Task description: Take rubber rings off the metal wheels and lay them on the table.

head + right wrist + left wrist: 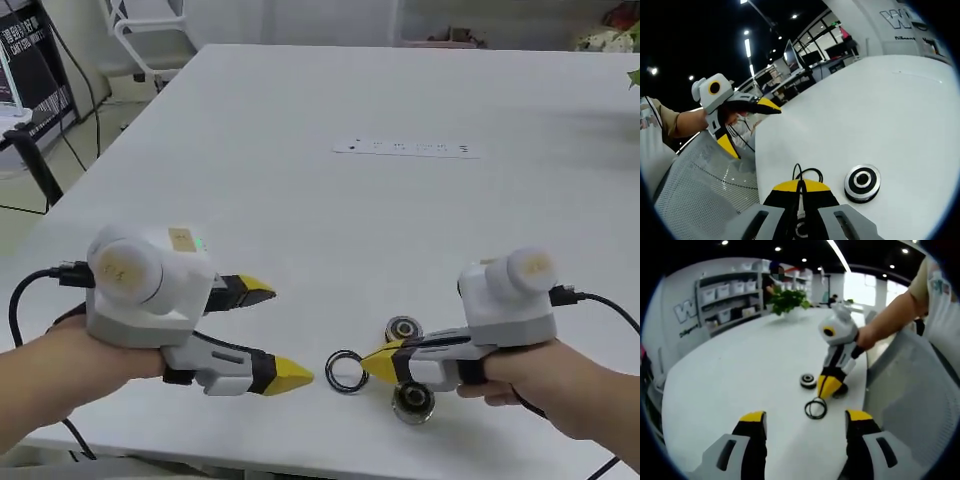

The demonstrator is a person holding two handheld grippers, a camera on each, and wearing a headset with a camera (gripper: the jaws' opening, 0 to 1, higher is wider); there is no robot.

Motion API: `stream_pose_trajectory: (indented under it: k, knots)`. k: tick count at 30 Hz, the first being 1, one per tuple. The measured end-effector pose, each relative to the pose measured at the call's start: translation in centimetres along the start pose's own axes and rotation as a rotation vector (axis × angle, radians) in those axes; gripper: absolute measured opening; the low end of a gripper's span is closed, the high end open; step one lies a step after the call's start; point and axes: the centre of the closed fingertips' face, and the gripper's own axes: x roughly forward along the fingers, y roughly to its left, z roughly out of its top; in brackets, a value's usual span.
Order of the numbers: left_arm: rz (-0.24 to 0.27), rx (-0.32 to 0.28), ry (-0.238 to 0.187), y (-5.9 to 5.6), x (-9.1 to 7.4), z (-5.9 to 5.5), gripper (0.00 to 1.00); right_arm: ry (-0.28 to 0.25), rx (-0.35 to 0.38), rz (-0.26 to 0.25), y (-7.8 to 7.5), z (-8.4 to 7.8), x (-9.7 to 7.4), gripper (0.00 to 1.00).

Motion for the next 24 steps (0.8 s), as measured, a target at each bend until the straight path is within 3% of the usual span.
stream_pose_trajectory:
  k: [19, 24]
  knots:
    - [-0.004, -0.009, 0.012, 0.2, 0.1, -0.4, 0.65, -0.002, 0.016, -0.044, -1.4, -0.3, 0.1, 0.00]
    - [-0.008, -0.009, 0.017, 0.0, 0.2, -0.5, 0.65, 0.000, 0.016, -0.052, -1.6, -0.4, 0.2, 0.04]
